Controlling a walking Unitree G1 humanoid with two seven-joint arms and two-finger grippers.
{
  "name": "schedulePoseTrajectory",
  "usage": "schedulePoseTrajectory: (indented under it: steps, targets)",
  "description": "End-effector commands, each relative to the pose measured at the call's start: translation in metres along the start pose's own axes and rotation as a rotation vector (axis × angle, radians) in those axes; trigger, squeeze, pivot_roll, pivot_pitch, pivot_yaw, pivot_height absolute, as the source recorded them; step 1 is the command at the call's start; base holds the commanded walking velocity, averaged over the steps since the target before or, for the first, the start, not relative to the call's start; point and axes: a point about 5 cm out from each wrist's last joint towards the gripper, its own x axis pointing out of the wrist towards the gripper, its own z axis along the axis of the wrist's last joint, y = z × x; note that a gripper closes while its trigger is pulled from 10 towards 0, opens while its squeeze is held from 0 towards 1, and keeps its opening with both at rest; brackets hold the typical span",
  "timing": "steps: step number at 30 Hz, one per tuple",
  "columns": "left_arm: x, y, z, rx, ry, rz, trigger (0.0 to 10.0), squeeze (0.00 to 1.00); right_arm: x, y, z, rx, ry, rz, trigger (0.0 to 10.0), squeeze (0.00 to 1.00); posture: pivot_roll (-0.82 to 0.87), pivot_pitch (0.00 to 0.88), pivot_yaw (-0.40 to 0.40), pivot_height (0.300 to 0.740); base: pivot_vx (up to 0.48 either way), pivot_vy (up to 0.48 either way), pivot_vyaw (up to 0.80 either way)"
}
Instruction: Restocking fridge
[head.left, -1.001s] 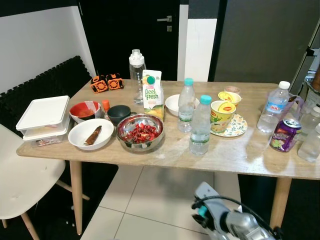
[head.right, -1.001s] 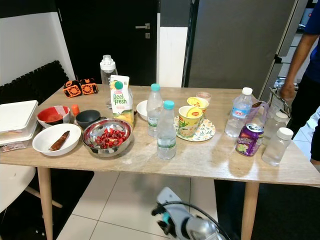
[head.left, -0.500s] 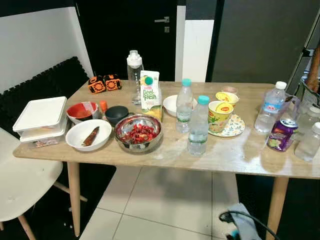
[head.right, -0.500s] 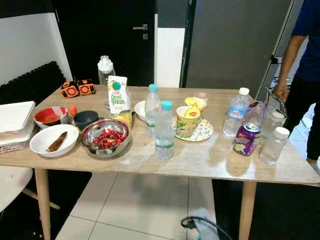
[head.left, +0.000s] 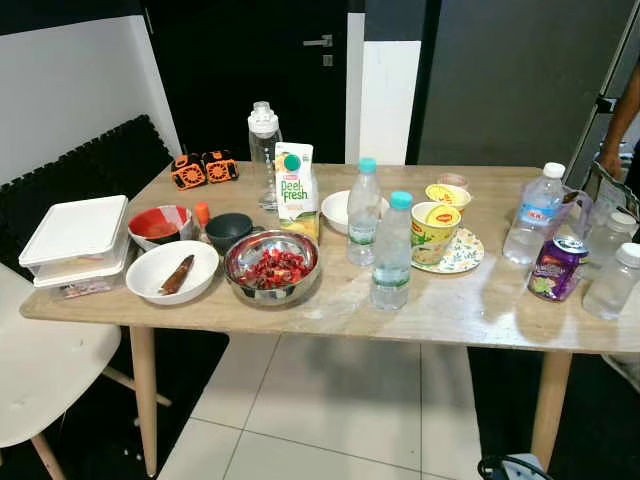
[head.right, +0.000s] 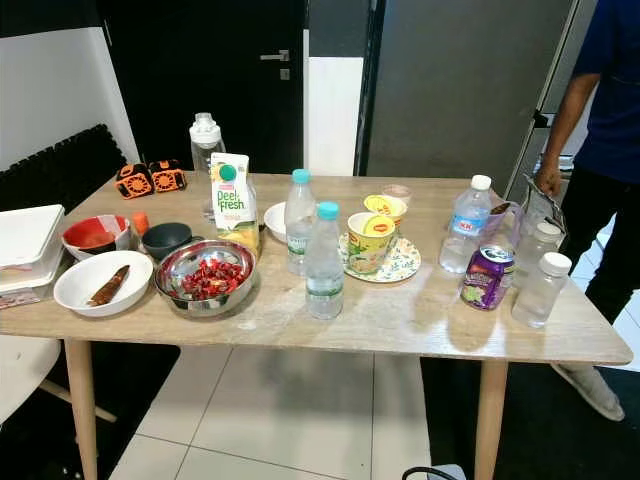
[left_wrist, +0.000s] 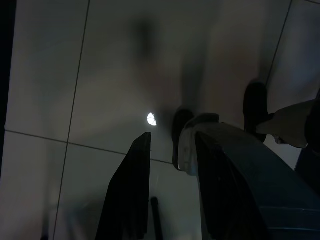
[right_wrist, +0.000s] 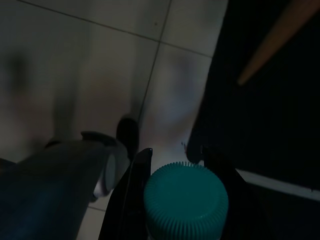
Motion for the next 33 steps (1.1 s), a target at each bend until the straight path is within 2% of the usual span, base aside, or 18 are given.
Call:
schedulePoseTrajectory:
  steps: [1, 11, 33]
  targets:
    - [-0.0005, 0.0007, -0.0038, -0.012, 0.018, 0.008, 10.0, 0.0, -0.0012, -0.0051, -0.0037, 0.013, 0.015, -0.023, 10.0, 0.0, -0.07, 0.0, -0.005, 0.74, 0.0, 0.0, 0.0]
    - [0.0, -0.0013, -0.0037, -0.019, 0.019, 0.008, 10.0, 0.0, -0.0017, -0.0077, -0.0046, 0.044, 0.014, -0.045, 10.0, 0.0, -0.07, 0.0, -0.003, 0.74, 0.0, 0.0, 0.0]
    - [0.0008, -0.0035, -0.0021, -0.024, 0.014, 0.007, 10.0, 0.0, -0.002, -0.0083, -0.0063, 0.054, 0.021, -0.054, 10.0, 0.0, -0.08, 0.0, -0.004, 0.74, 0.0, 0.0, 0.0]
